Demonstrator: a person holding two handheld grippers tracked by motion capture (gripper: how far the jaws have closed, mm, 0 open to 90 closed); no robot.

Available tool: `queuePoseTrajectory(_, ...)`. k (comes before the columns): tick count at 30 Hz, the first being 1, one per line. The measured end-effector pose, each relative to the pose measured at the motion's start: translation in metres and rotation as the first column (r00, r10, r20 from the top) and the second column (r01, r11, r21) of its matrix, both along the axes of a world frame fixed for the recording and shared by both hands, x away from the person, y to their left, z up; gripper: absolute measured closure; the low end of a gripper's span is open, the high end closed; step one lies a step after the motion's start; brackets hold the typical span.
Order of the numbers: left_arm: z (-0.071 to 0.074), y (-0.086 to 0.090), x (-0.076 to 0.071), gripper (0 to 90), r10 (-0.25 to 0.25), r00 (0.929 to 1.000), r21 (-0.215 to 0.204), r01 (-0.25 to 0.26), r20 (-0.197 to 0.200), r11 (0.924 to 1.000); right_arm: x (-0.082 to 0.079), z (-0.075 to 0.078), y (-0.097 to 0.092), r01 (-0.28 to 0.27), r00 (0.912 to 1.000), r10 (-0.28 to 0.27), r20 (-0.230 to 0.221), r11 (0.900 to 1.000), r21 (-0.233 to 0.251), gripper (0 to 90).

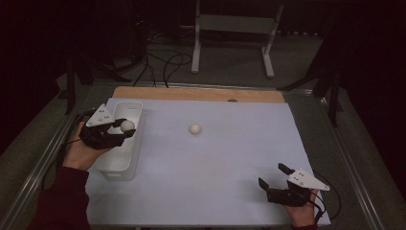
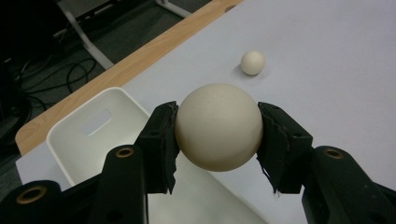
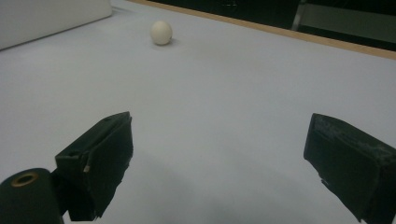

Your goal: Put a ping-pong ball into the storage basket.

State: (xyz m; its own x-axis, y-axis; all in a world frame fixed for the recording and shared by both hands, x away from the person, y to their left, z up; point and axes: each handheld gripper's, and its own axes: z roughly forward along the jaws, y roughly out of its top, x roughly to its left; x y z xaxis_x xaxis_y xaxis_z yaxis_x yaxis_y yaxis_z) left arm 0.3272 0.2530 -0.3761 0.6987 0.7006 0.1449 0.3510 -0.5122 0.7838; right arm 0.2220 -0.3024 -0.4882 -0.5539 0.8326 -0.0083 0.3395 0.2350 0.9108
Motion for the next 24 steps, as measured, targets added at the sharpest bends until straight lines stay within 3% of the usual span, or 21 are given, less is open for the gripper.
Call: queuePoseTrajectory(24, -0.007, 0.013, -0.001, 50.6, 0.029, 0.9991, 0.017, -0.028, -0.03, 0.9995, 0.001, 0.0, 0.001, -0.003, 1.0, 0.003, 0.001, 1.0, -0.004, 8.0)
